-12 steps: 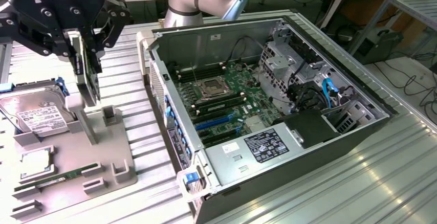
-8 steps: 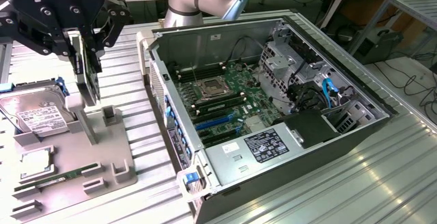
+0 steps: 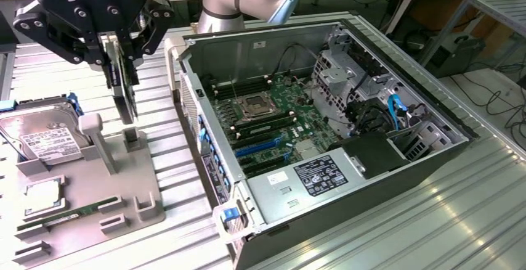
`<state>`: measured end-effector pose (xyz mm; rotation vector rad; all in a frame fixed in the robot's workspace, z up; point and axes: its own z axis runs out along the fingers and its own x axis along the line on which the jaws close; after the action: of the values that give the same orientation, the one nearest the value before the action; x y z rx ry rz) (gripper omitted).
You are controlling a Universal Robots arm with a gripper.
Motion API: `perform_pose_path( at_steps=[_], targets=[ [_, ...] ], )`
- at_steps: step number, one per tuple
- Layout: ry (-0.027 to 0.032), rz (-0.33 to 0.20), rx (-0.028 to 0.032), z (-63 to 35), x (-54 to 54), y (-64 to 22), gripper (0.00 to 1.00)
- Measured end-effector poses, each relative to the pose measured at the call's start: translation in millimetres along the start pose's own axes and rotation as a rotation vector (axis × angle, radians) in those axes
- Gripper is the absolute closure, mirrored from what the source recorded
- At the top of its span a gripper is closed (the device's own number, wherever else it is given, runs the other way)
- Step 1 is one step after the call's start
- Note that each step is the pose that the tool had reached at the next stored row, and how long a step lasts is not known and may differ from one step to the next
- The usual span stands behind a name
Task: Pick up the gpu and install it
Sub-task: 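Pick up the gpu and move the gpu toward the slot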
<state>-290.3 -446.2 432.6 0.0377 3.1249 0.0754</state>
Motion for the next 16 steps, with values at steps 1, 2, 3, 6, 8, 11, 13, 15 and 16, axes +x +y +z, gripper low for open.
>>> perform_pose_path(
  at_steps=[1, 2, 3, 6, 8, 11, 13, 15, 16],
  targets=[
    [0.0, 0.0, 0.0, 0.0, -1.1, 0.0, 0.72],
    [0.0, 0.0, 0.0, 0.0, -2.5, 0.1, 0.72],
    [0.0, 0.0, 0.0, 0.1, -3.6, 0.1, 0.72],
    [0.0, 0.0, 0.0, 0.2, -6.8, 0.2, 0.72],
    [0.0, 0.0, -0.0001, 0.2, -9.8, 0.2, 0.72],
    [0.0001, 0.0, 0.0, 0.3, -13.2, 0.3, 0.72],
    [0.0, 0.0, 0.0, 0.4, -14.7, 0.3, 0.72],
    [0.0, 0.0, 0.0, 0.4, -16.2, 0.4, 0.72],
    [0.0, 0.0, 0.0, 0.4, -17.3, 0.4, 0.72]
  ],
)
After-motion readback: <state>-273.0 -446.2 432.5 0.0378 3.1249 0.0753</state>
